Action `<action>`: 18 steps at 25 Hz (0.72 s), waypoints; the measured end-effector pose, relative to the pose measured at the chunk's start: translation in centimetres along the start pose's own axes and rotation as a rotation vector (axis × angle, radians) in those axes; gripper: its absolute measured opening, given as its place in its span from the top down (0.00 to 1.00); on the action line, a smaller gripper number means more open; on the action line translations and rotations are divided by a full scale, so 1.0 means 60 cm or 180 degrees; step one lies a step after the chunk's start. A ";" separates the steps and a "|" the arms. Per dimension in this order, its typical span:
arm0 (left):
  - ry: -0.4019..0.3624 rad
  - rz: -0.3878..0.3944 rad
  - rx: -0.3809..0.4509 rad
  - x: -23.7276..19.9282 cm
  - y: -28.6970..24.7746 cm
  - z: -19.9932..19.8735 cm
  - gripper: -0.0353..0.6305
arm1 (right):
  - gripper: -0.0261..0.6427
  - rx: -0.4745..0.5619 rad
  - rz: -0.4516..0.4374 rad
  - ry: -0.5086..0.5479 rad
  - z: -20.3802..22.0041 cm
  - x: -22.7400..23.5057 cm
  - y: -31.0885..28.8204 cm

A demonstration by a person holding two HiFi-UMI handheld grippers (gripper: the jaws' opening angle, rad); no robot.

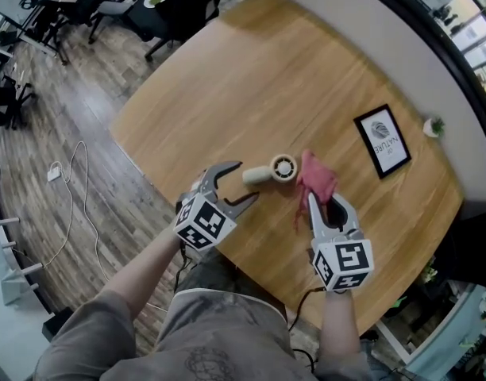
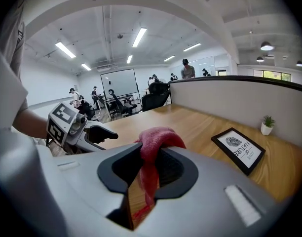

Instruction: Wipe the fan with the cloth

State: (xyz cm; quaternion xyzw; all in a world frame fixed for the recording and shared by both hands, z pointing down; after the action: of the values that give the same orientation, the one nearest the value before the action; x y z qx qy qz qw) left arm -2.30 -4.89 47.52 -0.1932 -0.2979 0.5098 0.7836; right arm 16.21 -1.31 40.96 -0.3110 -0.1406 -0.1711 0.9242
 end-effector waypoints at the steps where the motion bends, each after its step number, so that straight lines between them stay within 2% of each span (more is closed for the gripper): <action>1: -0.0002 0.0033 0.0022 -0.003 -0.009 0.007 0.49 | 0.84 -0.0007 0.0020 0.0008 0.001 0.002 -0.008; 8: 0.0038 0.0332 -0.0044 0.009 -0.060 0.065 0.52 | 0.84 -0.0065 0.0179 -0.0018 0.016 0.014 -0.057; 12: 0.0122 0.0381 -0.0044 0.008 -0.081 0.082 0.53 | 0.84 -0.0078 0.0209 -0.0080 0.019 0.014 -0.092; 18: 0.0164 0.0442 -0.0056 0.006 -0.096 0.096 0.66 | 0.84 -0.0137 0.0263 -0.0203 0.033 0.021 -0.125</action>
State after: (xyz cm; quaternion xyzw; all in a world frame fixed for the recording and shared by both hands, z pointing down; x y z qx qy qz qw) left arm -2.07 -6.92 55.43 -0.2334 -0.2679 0.5552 0.7520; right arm 13.98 -5.97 46.91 -0.3416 -0.1532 -0.1258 0.9187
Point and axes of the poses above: the fingertips, and each gripper's own axes: y backward along the fingers, x to its right, z out of its underside, the point moved 5 cm from there along y, backward along the fingers, and after that the axes turned 15 degrees about -y, right-handed, at the moved point
